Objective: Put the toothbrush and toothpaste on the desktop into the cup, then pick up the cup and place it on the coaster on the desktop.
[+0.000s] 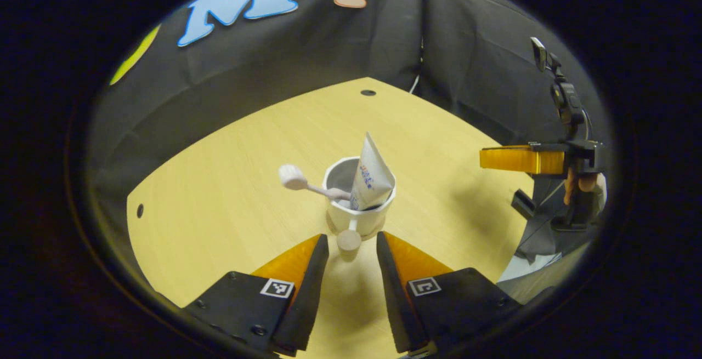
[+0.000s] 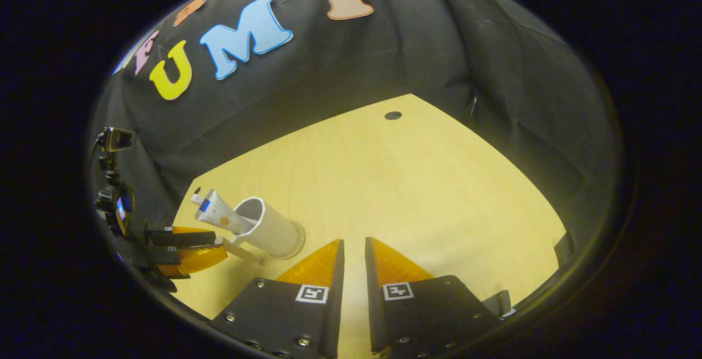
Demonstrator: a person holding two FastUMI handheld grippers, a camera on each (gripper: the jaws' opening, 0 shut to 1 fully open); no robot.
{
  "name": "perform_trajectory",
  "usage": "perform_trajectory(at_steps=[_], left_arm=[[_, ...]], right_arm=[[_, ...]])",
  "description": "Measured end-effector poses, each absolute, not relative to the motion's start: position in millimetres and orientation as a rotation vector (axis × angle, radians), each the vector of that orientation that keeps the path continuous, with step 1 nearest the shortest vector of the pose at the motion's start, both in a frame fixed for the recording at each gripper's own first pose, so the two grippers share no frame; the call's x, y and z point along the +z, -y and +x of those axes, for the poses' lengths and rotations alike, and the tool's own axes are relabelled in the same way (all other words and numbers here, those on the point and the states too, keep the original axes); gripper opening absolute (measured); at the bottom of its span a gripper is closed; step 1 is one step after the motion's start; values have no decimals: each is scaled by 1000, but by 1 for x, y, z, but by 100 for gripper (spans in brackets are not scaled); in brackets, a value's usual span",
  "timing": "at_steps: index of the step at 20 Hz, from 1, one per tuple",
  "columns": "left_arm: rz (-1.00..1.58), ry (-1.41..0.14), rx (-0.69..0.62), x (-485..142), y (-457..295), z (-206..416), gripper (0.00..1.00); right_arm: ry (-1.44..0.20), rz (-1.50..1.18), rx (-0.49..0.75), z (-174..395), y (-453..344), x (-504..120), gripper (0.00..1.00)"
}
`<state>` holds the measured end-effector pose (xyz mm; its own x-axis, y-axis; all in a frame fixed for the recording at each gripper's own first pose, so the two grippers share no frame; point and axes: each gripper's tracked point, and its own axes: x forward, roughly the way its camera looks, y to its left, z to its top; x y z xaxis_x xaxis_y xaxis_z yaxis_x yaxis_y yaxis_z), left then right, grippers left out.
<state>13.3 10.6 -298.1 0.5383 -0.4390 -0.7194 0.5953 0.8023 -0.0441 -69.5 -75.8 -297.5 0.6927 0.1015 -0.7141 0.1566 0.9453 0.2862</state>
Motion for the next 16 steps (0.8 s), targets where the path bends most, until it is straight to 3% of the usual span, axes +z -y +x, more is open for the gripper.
perform_trajectory(at_steps=[6, 8, 10, 16], left_arm=[[68, -627, -445, -235, -39, -2, 62], [25, -549, -383, -202, -48, 4, 72], [2, -458, -319, -162, -61, 9, 77], [-45, -147, -159, -28, -94, 16, 77]], right_arm=[[-696, 238, 149, -43, 25, -233, 22], [-645, 218, 205, -34, 7, -206, 22], [-578, 172, 255, -20, -8, -177, 22], [-339, 95, 331, 12, -47, -84, 22]])
